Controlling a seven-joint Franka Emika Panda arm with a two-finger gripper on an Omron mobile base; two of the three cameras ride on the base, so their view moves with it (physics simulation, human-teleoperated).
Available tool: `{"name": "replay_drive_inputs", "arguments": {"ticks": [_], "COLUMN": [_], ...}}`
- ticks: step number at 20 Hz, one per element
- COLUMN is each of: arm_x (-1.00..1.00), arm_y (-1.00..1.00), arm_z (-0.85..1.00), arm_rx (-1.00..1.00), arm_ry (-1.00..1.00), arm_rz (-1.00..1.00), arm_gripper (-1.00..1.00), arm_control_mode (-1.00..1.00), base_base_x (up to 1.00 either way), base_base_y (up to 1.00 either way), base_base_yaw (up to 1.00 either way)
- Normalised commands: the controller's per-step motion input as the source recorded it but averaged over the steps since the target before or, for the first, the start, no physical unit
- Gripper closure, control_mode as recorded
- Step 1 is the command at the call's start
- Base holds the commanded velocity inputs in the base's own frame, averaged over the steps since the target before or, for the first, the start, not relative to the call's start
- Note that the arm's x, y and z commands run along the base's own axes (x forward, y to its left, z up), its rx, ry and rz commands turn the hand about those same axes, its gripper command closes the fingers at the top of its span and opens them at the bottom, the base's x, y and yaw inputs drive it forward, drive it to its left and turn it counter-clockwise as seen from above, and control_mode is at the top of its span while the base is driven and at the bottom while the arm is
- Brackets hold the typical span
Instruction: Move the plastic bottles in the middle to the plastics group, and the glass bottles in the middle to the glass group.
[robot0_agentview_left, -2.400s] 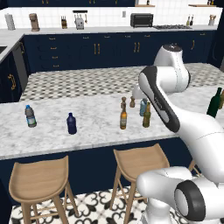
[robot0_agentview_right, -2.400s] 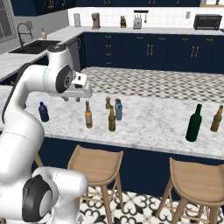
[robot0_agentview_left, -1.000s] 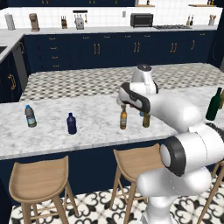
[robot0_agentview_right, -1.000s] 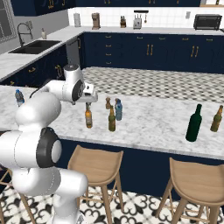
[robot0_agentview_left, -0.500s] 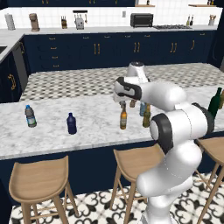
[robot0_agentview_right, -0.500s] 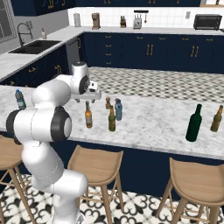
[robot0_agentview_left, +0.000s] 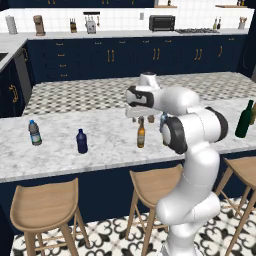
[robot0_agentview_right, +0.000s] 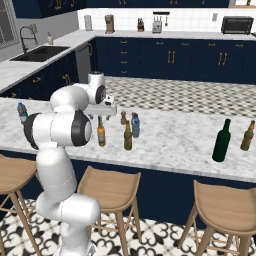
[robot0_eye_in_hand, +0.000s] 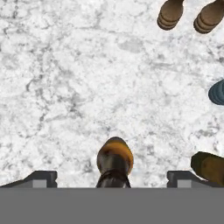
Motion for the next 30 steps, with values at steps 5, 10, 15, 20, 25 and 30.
{"name": "replay_drive_inputs", "arguments": {"ticks": [5, 10, 15, 20, 25, 30], "arm_x": [0.23, -0.05, -0.23, -0.22, -0.10, 0.04], "arm_y": [0.00, -0.01, 0.00, 0.00, 0.00, 0.00], "arm_z": [-0.28, -0.05, 0.00, 0.00, -0.02, -0.10], "arm_rx": [0.00, 0.00, 0.00, 0.00, 0.00, -0.02], "arm_ry": [0.04, 0.01, 0.00, 0.00, 0.00, 0.00], "arm_rz": [0.00, 0.00, 0.00, 0.00, 0.00, 0.00], "arm_gripper": [-1.00, -1.00, -1.00, -1.00, -1.00, 1.00], "arm_control_mode": [-1.00, -1.00, -1.00, -1.00, -1.00, -1.00], "base_base_x": [0.00, 0.00, 0.00, 0.00, 0.00, 0.00], "base_base_y": [0.00, 0.00, 0.00, 0.00, 0.00, 0.00], "base_base_yaw": [0.00, 0.00, 0.00, 0.00, 0.00, 0.00]}}
